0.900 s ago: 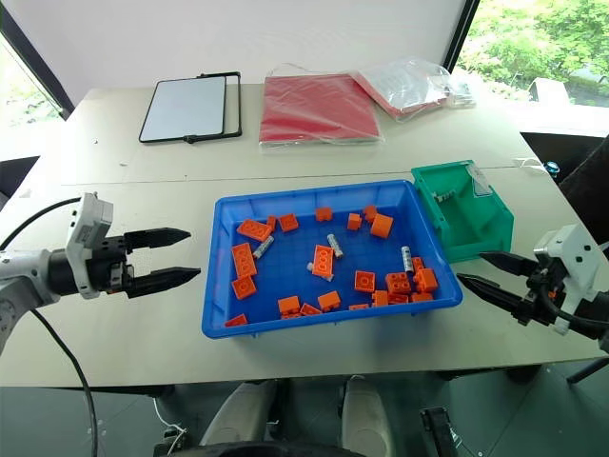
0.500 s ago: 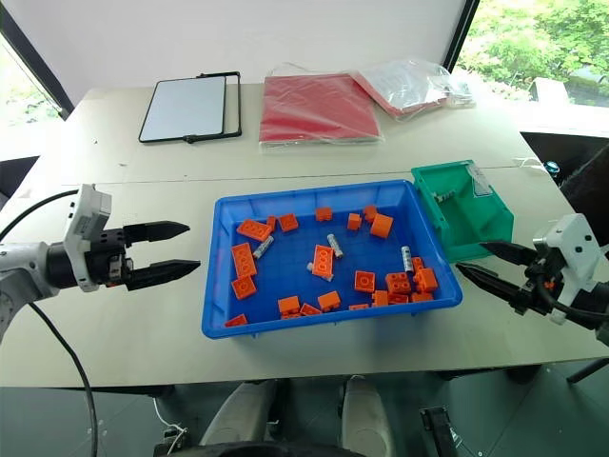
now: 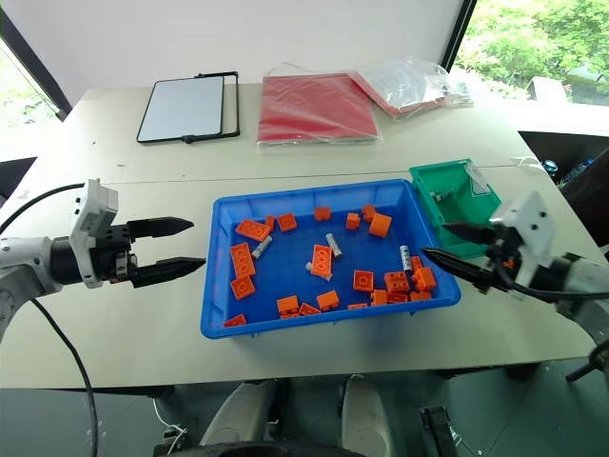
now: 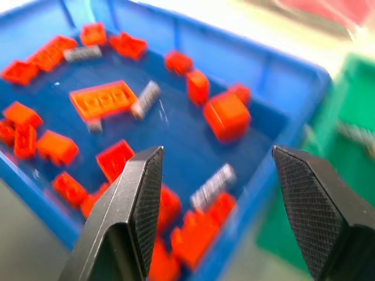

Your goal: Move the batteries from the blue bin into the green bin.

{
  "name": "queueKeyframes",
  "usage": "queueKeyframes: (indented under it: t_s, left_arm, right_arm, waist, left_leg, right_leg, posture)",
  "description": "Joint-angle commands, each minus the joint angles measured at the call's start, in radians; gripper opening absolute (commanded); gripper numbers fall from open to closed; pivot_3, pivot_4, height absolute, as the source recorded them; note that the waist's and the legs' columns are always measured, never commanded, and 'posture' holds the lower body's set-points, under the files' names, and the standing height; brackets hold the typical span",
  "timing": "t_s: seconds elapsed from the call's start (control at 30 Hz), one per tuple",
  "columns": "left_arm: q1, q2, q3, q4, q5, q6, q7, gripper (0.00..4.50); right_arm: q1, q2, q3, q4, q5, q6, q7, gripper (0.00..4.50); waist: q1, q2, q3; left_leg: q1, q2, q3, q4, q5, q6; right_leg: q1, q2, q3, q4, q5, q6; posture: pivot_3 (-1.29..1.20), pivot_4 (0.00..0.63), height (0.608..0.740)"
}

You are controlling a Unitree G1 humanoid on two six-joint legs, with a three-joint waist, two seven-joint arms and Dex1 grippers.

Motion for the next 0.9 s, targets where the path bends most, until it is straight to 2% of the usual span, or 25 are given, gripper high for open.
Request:
queueKeyframes:
  t_s: [0.03, 0.27, 0.43, 0.57, 0.67, 0.9]
  left_arm:
    - [-0.036, 0.005, 0.029, -0.033, -0.049, 0.019, 0.012, 4.50]
    - [-0.035, 0.028, 0.022, -0.018, -0.039, 0.012, -0.012, 4.50]
    - [0.009, 0.069, 0.043, 0.006, 0.007, -0.027, -0.055, 4.50]
    - [0.019, 0.072, 0.058, 0.017, 0.017, -0.051, -0.063, 4.50]
    - [0.019, 0.057, 0.070, 0.014, 0.021, -0.066, -0.040, 4.50]
    - [0.051, 0.008, 0.069, -0.004, 0.050, -0.130, -0.006, 4.50]
  right_arm:
    - [-0.172, 0.060, 0.217, -0.071, -0.027, 0.081, -0.125, 3.00]
    - [-0.500, 0.331, 0.621, 0.017, -0.162, 0.185, -0.280, 3.00]
    - [-0.623, 0.498, 0.789, 0.201, -0.289, 0.130, -0.305, 3.00]
    - [-0.674, 0.587, 0.824, 0.339, -0.354, 0.087, -0.314, 3.00]
    - [-0.708, 0.632, 0.856, 0.449, -0.427, 0.012, -0.314, 4.37]
    - [-0.735, 0.688, 0.834, 0.565, -0.469, -0.046, -0.274, 4.45]
  waist:
    - [-0.003, -0.001, 0.000]
    - [-0.004, -0.001, 0.001]
    - [-0.008, -0.001, 0.001]
    - [-0.007, -0.001, 0.001]
    - [-0.012, -0.001, 0.001]
    - [-0.029, -0.002, 0.001]
  left_leg:
    - [0.000, 0.000, 0.000, 0.000, 0.000, 0.000]
    - [-0.003, 0.000, 0.000, -0.001, 0.000, 0.000]
    - [-0.004, -0.001, 0.000, 0.000, 0.001, -0.001]
    - [-0.004, -0.001, 0.000, 0.000, 0.001, -0.001]
    - [-0.004, -0.002, 0.000, 0.000, 0.001, -0.001]
    - [-0.004, -0.002, 0.000, -0.002, 0.001, -0.002]
  right_leg:
    - [0.000, 0.000, 0.000, 0.000, 0.000, 0.000]
    - [-0.005, 0.001, 0.000, 0.001, 0.000, 0.000]
    - [-0.006, 0.003, 0.000, 0.002, 0.001, -0.001]
    - [-0.006, 0.004, 0.000, 0.003, 0.001, -0.001]
    - [-0.008, 0.004, 0.000, 0.005, 0.003, 0.000]
    - [-0.013, 0.004, 0.001, 0.013, 0.004, 0.003]
  posture:
    - [0.00, 0.150, 0.731]
    - [0.00, 0.150, 0.731]
    - [0.00, 0.150, 0.731]
    - [0.00, 0.150, 0.731]
    - [0.00, 0.150, 0.731]
    - [0.00, 0.150, 0.731]
